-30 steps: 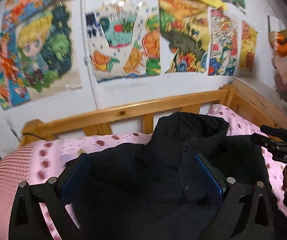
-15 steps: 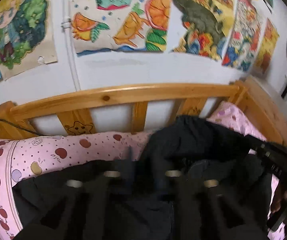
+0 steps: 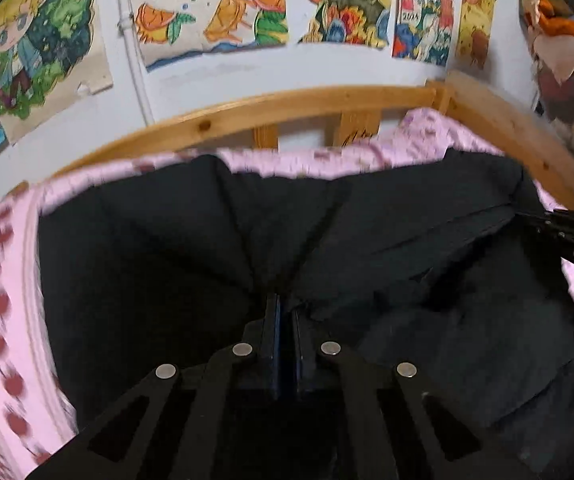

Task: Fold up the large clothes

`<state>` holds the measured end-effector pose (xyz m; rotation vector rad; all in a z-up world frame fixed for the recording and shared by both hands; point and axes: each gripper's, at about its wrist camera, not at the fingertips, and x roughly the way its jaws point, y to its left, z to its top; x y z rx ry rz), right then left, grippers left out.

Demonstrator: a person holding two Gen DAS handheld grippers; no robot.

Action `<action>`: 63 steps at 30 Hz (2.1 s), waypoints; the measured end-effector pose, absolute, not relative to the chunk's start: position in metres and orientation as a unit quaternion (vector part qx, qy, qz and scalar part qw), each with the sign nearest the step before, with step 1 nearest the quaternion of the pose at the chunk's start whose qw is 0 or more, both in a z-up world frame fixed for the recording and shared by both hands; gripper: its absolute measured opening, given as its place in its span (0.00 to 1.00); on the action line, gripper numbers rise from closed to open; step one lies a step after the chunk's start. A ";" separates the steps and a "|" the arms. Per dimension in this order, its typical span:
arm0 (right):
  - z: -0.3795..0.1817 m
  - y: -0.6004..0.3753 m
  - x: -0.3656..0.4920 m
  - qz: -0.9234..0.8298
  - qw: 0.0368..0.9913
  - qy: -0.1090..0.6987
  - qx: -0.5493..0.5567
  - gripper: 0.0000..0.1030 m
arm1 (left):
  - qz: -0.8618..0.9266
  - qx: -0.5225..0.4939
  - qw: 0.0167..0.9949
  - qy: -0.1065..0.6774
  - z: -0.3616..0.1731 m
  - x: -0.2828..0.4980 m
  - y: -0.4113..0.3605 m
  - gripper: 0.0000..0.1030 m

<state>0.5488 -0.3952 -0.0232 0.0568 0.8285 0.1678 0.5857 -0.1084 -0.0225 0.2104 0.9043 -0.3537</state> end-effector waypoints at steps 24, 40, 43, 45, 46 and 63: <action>0.027 -0.406 0.597 0.101 0.925 0.330 0.158 0.35 | -0.158 -0.007 0.933 0.323 0.056 0.607 -0.104 0.75; -0.080 -0.363 0.612 0.182 0.869 0.461 0.006 0.31 | -0.194 0.164 0.869 0.424 -0.071 0.621 -0.167 0.82; -0.099 -0.368 0.613 0.183 0.872 0.452 0.037 0.31 | -0.174 0.180 0.869 0.428 -0.085 0.624 -0.176 0.84; -0.107 -0.367 0.614 0.183 0.875 0.447 0.040 0.30 | -0.168 0.186 0.870 0.425 -0.088 0.624 -0.177 0.85; -0.110 -0.367 0.614 0.184 0.876 0.443 0.042 0.30 | -0.167 0.185 0.871 0.423 -0.089 0.625 -0.176 0.85; -0.074 -0.377 0.580 0.182 0.900 0.395 0.016 0.62 | -0.127 0.149 0.917 0.348 -0.041 0.591 -0.159 0.88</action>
